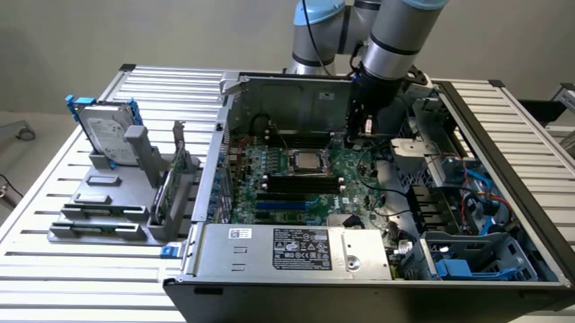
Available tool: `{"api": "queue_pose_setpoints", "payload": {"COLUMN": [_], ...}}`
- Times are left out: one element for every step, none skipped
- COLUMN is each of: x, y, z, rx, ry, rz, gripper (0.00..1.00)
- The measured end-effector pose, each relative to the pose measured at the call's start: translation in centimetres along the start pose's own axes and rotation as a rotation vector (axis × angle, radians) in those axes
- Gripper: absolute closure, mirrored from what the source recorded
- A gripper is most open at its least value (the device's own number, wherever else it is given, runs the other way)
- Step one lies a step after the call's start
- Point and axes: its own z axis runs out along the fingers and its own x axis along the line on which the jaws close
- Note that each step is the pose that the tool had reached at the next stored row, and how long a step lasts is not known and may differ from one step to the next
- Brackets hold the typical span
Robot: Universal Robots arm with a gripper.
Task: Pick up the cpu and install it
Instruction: 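Close the cpu cover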
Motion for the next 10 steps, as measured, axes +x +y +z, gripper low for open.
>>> {"api": "queue_pose_setpoints", "payload": {"x": [0.0, 0.0, 0.0, 0.0, -0.1, -0.1, -0.1, -0.1, -0.1, -0.1], "y": [-0.19, -0.38, -0.60, -0.82, -1.03, -1.26, -1.47, -1.69, -1.90, -2.07], "z": [0.02, 0.05, 0.07, 0.09, 0.11, 0.13, 0.16, 0.18, 0.20, 0.22], "rx": [0.0057, 0.0113, 0.0171, 0.0240, 0.0307, 0.0370, 0.0432, 0.0488, 0.0542, 0.0609], "ry": [0.0001, 0.0001, 0.0000, -0.0001, -0.0002, -0.0004, -0.0005, -0.0007, -0.0008, -0.0010], "rz": [0.000, 0.000, 0.001, 0.001, 0.002, 0.002, 0.002, 0.003, 0.003, 0.003], "gripper": [0.89, 0.89, 0.89, 0.89, 0.89, 0.89, 0.89, 0.89, 0.89, 0.89]}}
